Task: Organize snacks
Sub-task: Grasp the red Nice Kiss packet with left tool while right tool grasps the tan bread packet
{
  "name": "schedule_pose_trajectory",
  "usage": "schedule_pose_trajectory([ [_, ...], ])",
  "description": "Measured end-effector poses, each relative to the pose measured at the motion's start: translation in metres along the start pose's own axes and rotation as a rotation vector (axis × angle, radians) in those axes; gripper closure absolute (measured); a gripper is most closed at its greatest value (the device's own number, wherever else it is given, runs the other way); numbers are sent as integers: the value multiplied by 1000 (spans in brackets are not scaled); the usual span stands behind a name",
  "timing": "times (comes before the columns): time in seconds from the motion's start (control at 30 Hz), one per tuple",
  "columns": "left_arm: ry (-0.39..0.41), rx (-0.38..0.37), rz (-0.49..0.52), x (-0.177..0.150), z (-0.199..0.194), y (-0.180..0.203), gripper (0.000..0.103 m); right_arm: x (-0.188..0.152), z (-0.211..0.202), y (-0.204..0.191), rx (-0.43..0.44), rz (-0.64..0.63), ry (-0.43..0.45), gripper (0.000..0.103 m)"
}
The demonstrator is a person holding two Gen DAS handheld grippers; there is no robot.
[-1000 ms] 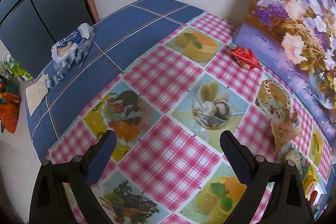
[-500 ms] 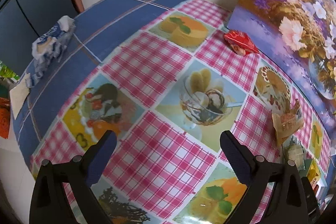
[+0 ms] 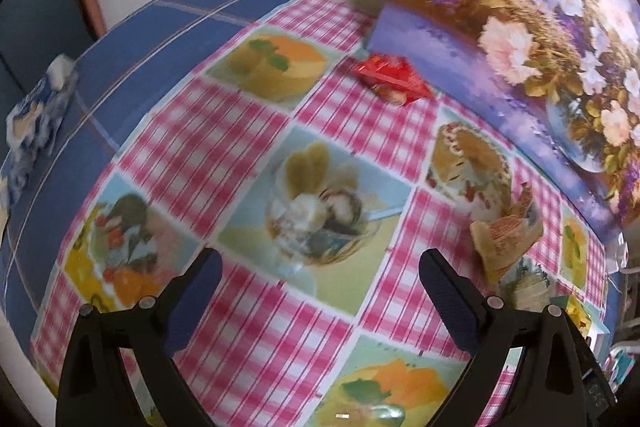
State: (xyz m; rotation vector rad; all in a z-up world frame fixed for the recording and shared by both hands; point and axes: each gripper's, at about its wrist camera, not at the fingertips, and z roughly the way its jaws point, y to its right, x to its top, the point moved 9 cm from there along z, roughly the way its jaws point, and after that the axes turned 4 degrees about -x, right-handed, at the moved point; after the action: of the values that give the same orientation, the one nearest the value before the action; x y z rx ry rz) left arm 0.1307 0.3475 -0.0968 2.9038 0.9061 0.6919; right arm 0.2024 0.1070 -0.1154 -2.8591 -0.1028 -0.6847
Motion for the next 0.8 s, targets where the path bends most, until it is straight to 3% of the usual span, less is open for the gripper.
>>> schedule_pose_trajectory([
  [0.23, -20, -21, 103, 12, 18, 14, 4, 17, 19, -25, 37, -7, -7, 0],
  [0.43, -15, -54, 237, 43, 24, 29, 4, 38, 35, -38, 75, 39, -36, 5],
  [0.8, -11, -119, 231, 111, 31, 39, 6, 49, 72, -49, 110, 115, -169, 15],
])
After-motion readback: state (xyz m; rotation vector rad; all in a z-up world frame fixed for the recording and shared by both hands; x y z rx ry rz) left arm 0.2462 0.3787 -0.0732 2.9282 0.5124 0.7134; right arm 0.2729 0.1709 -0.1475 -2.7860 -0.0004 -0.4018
